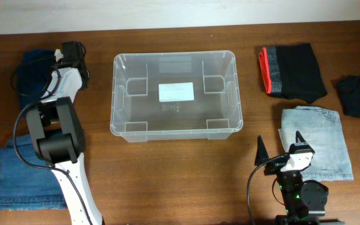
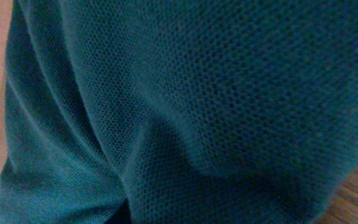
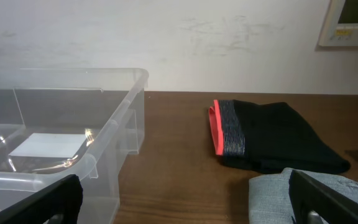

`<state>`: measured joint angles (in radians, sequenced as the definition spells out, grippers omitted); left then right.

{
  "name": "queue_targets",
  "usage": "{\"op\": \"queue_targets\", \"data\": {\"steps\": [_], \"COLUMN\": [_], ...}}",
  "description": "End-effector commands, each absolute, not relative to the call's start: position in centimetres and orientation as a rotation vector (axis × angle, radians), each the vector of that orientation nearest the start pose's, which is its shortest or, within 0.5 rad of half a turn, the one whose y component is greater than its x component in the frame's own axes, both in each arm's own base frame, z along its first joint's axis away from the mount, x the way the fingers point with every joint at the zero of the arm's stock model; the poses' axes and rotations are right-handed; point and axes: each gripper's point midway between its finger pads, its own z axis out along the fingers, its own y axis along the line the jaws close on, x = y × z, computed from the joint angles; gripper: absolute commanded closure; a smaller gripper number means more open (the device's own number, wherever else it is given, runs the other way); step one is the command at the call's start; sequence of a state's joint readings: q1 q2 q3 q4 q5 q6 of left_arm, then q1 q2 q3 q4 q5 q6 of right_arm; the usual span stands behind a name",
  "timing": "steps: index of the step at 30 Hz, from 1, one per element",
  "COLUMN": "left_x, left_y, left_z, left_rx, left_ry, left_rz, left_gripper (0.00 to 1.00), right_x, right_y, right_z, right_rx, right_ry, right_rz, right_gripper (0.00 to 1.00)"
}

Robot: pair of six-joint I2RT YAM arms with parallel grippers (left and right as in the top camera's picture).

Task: Pack container
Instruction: 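Lower the left gripper and grasp the teal shirt's near edge, then lift the teal shirt and carry it right into the container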

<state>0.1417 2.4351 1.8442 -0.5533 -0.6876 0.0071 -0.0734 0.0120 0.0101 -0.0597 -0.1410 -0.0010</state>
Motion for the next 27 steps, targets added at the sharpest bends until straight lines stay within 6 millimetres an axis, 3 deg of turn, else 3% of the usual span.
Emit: {"op": "queue_targets", "data": {"steps": [1,5,9,12,18,23,27], "left_x": [49.0,49.4,50.5,51.6,53.1,51.7,49.9], "left_y": [18.5,18.5,18.6,18.2,15.1,13.6,11.1], "left_z": [-5.6,-4.8,-1.7,1.8,10.0,17.5,23.0], "left_rx": [-0.338,-0.341,-0.357,-0.432,-0.458,-0.484,-0.444], "left_ry": [2.774,2.76,2.718,2.653,2.549,2.451,2.394], "left_rz": [0.93,0.926,0.907,0.826,0.501,0.434,0.37], "left_gripper": [0.99,0.99,0.99,0.99,0.99,0.99,0.99], "right_x": [24.6,24.6,24.6,24.6,24.6,24.6,24.6], "right_y": [0.6,0.6,0.6,0.6,0.6,0.6,0.6], "right_z": [16.0,16.0,16.0,16.0,16.0,16.0,16.0], "right_rx": [-0.05,-0.05,-0.05,-0.05,-0.05,-0.05,-0.05], "right_ry": [1.632,1.632,1.632,1.632,1.632,1.632,1.632], "right_rz": [0.056,0.056,0.056,0.056,0.056,0.056,0.056], "right_gripper": [0.01,0.01,0.01,0.01,0.01,0.02,0.01]}}
